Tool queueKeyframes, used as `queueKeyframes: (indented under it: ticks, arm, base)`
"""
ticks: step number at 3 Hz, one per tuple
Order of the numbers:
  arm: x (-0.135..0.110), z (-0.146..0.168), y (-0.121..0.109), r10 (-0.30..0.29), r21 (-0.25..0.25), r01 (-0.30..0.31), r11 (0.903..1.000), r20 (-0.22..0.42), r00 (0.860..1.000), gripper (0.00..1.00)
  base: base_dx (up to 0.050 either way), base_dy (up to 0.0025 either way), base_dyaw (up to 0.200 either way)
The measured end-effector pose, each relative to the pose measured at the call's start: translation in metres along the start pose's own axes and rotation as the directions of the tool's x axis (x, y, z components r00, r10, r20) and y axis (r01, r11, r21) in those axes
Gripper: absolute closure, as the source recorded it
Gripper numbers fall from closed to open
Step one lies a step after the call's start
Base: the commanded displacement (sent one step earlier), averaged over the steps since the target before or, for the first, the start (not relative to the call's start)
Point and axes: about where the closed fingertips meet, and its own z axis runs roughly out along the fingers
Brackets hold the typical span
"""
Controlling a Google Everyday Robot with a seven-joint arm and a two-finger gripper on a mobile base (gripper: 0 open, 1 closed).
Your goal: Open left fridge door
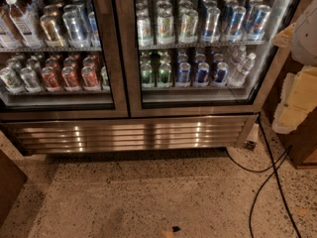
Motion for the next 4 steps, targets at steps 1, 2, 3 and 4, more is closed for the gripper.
queueKeyframes:
  ticks: [1, 2, 3, 4]
  arm:
    - [-0.0001, -0.0001, -0.0001, 0.0, 0.001, 0.0, 1.0, 0.0, 1.0, 0.0]
    - [-0.0001, -0.0001, -0.0001, 0.0, 0.001, 0.0, 1.0, 0.0, 1.0, 0.0]
    - [-0.0001, -0.0001, -0.0001, 0.0, 0.001, 0.0, 1.0, 0.0, 1.0, 0.0]
    - [-0.0001, -0.0001, -0.0001, 0.0, 0.001, 0.0, 1.0, 0.0, 1.0, 0.0]
  base:
    - [0.039, 0.0024, 0.122]
    - [0.044, 0.002, 0.09]
    - [0.05, -0.00001, 0.0]
    - [0.049, -0.00003, 0.001]
